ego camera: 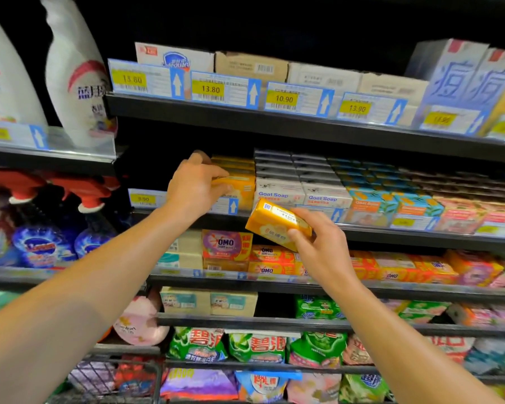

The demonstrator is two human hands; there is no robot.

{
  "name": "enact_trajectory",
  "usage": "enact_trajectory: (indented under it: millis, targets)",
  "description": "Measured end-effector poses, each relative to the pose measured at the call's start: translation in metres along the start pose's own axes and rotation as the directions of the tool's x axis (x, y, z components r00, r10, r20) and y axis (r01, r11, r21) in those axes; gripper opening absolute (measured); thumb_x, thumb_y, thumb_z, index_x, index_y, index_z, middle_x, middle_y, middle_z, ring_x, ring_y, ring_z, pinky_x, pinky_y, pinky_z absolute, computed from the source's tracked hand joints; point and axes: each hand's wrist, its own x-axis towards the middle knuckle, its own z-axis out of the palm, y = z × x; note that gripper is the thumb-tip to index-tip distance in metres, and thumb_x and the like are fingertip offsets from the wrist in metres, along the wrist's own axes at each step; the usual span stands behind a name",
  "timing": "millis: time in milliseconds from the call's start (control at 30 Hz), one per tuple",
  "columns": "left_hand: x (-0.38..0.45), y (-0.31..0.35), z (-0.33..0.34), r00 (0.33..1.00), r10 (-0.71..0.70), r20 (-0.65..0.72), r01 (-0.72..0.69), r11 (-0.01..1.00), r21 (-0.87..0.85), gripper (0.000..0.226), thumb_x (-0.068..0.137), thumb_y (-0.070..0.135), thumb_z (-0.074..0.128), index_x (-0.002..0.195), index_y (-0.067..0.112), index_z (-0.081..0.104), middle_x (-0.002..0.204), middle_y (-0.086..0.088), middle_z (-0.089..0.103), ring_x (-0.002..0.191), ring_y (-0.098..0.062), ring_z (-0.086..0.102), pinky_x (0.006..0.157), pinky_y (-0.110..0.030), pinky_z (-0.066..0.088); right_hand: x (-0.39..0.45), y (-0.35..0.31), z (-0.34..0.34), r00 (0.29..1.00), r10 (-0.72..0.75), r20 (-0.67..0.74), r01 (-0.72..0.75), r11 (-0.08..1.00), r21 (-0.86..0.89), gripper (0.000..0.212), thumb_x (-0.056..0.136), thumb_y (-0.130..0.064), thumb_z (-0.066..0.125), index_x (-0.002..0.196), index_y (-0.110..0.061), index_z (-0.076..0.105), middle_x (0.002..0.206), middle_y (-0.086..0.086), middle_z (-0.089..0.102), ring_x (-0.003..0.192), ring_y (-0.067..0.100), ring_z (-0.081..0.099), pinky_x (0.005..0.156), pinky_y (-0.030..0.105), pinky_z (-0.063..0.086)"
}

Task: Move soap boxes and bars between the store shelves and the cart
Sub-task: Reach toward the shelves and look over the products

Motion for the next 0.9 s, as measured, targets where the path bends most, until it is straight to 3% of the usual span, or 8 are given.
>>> enact_trajectory:
  millis: [100, 467, 700, 900]
  targets:
    - [0.000, -0.002, 0.002, 1.000, 0.025, -0.013, -0.025, 1.000, 0.001, 0.032, 0.086, 0.038, 0.072, 0.113, 0.020, 0.074, 0.122, -0.005, 0.054, 0.110, -0.025, 0.052, 0.088, -0.039, 0.049, -0.001, 0.001, 0.001, 1.000, -0.006, 0.000, 0.006, 1.000, 0.010, 0.041, 0.097, -0.019, 0.062, 0.137, -0.025, 0.057, 0.117, -0.014, 0.055, 0.114, 0.008, 0.051, 0.094, 0.031, 0.049]
    - [0.000, 0.004, 0.001, 0.997, 0.064, -0.039, -0.062, 0.997, 0.053, 0.030, 0.091, 0.033, 0.067, 0.113, 0.014, 0.074, 0.125, -0.008, 0.058, 0.110, -0.031, 0.050, 0.089, -0.039, 0.043, -0.007, 0.005, 0.000, 1.000, -0.014, -0.013, 0.014, 1.000, 0.011, 0.041, 0.096, -0.018, 0.062, 0.136, -0.026, 0.057, 0.117, -0.014, 0.056, 0.111, 0.005, 0.052, 0.084, 0.015, 0.044]
    - [0.002, 0.005, 0.001, 0.999, 0.040, -0.021, -0.039, 0.997, 0.062, 0.031, 0.092, 0.034, 0.065, 0.116, 0.015, 0.073, 0.127, -0.007, 0.056, 0.113, -0.030, 0.047, 0.093, -0.038, 0.041, -0.012, 0.005, 0.000, 1.000, 0.006, -0.009, -0.006, 1.000, 0.014, 0.042, 0.097, -0.019, 0.061, 0.138, -0.026, 0.055, 0.113, -0.015, 0.053, 0.111, 0.006, 0.052, 0.090, 0.024, 0.049]
    - [-0.001, 0.004, 0.001, 0.999, 0.031, -0.036, -0.030, 0.999, 0.033, 0.034, 0.089, 0.034, 0.069, 0.118, 0.016, 0.071, 0.129, -0.007, 0.055, 0.115, -0.028, 0.048, 0.093, -0.037, 0.043, -0.013, 0.004, 0.003, 1.000, 0.012, -0.006, -0.012, 1.000, 0.007, 0.042, 0.097, -0.019, 0.062, 0.138, -0.026, 0.055, 0.117, -0.012, 0.054, 0.112, 0.006, 0.051, 0.089, 0.022, 0.047]
